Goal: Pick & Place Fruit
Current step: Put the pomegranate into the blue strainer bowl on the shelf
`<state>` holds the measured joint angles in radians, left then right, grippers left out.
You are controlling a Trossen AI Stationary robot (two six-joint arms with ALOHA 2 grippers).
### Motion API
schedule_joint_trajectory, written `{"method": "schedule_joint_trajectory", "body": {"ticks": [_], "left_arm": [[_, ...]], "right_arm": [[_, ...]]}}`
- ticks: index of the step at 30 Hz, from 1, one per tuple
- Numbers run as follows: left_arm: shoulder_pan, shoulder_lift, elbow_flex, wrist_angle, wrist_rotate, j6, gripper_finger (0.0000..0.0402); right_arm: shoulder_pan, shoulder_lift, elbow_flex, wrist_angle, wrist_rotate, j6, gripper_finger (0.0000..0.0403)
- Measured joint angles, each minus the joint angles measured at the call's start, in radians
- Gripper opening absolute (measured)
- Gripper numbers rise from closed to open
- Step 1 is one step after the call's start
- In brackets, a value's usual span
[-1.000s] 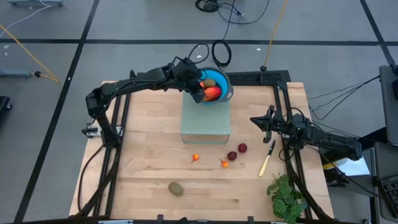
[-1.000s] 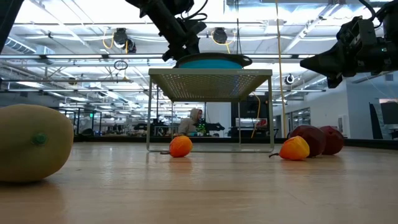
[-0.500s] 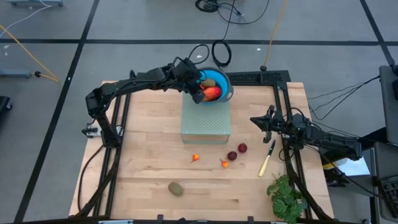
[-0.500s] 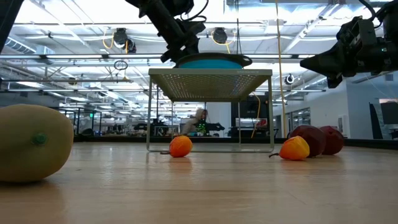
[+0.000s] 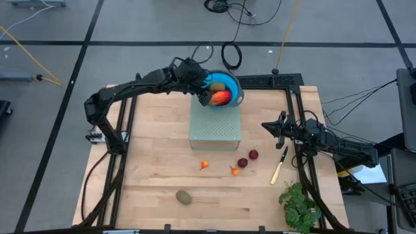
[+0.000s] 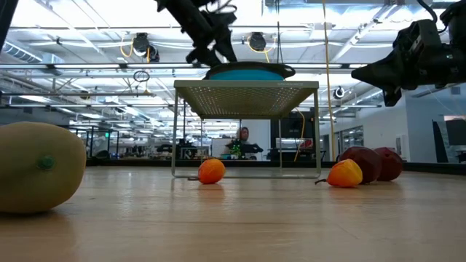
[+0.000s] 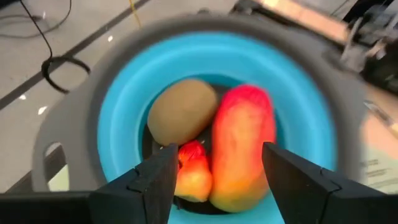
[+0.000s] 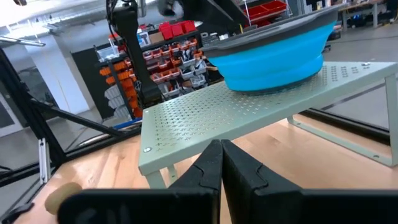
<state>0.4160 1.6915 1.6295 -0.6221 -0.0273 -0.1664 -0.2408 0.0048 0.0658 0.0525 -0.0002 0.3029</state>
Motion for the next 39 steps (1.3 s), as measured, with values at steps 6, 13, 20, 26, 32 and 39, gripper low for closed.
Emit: {"method": "schedule_joint_trajectory", "body": {"ticks": [6, 13, 20, 26, 32, 39], "left_arm": [[-0.027, -0.09, 0.0, -0.002, -0.011, -0.072, 0.0234], [-0.077, -0.176, 0.0, -0.003, -0.026, -0.108, 0.0234], [-0.109, -0.227, 0.0, -0.005, -0.027, -0.125, 0.0234], [-0.124, -0.234, 0.0, -0.004, -0.026, -0.124, 0.0234], [-0.136, -0.234, 0.0, -0.004, -0.024, -0.134, 0.0235], [-0.138, -0.234, 0.0, -0.009, -0.024, -0.134, 0.0235]], "right_arm": [[0.0, 0.0, 0.0, 0.004, 0.0, 0.002, 0.0], [0.0, 0.0, 0.0, 0.005, -0.001, 0.0, 0.0], [0.0, 0.0, 0.0, 0.006, -0.003, 0.0, 0.0], [0.0, 0.0, 0.0, 0.003, -0.003, 0.0, 0.0], [0.0, 0.0, 0.0, 0.003, -0.002, -0.006, 0.0], [0.0, 0.0, 0.0, 0.003, -0.002, -0.052, 0.0]]}}
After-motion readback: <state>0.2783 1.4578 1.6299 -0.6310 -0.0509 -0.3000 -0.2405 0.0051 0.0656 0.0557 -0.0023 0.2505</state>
